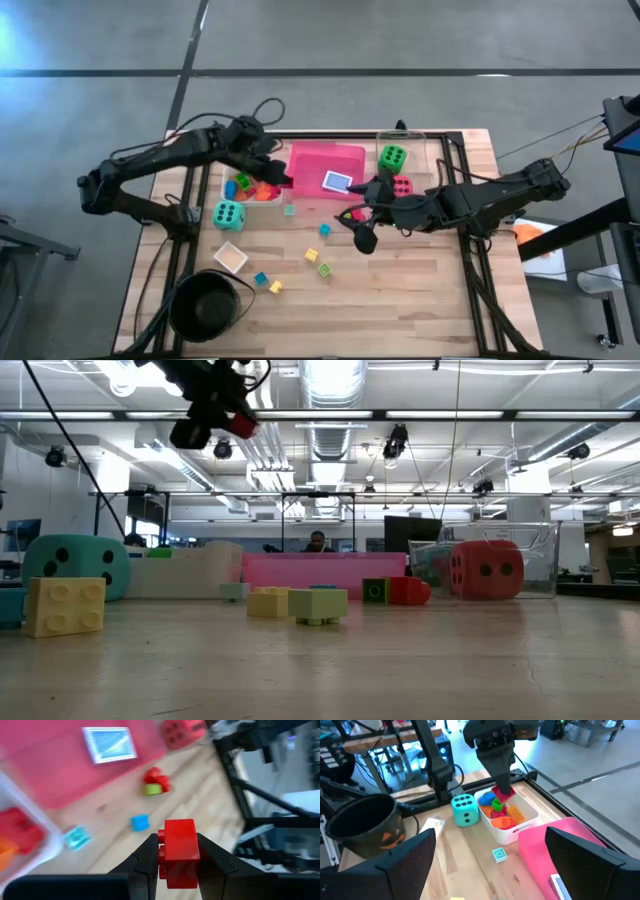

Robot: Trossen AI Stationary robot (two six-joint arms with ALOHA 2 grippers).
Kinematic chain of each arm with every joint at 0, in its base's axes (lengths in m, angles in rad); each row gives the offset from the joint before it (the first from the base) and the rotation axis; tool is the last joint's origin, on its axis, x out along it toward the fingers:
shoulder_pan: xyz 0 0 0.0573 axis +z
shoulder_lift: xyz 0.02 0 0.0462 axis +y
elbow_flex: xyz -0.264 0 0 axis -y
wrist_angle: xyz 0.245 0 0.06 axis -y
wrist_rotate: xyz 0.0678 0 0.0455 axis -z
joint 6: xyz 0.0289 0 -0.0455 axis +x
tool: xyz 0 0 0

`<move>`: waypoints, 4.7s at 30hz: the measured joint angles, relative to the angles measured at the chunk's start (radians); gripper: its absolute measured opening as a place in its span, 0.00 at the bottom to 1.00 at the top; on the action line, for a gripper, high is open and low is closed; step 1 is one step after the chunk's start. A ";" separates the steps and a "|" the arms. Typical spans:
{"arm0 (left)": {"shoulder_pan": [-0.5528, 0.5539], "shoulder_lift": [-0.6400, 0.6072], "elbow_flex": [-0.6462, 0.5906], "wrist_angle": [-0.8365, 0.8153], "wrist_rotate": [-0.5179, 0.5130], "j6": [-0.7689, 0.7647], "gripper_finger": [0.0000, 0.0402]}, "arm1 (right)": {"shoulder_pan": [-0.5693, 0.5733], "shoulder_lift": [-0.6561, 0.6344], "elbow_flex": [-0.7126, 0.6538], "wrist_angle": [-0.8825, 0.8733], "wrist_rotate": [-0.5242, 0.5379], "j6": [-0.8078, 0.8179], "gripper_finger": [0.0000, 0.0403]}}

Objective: Pick & Place Toys
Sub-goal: Put the red game piece into the white bin, then put the blue dice into the transparent bin bin

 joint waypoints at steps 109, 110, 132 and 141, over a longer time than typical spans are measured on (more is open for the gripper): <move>0.155 0.365 -0.120 -0.188 -0.454 0.086 0.23 | -0.196 -0.358 -0.442 0.420 -0.423 -0.003 0.92; 0.155 0.365 -0.120 -0.188 -0.454 0.086 0.23 | -0.196 -0.358 -0.442 0.420 -0.423 -0.003 0.92; 0.155 0.364 -0.095 -0.228 -0.420 0.144 0.69 | -0.197 -0.357 -0.442 0.419 -0.423 -0.006 0.92; 0.144 0.363 0.057 -0.413 -0.420 0.143 0.82 | -0.197 -0.357 -0.442 0.419 -0.422 -0.003 0.92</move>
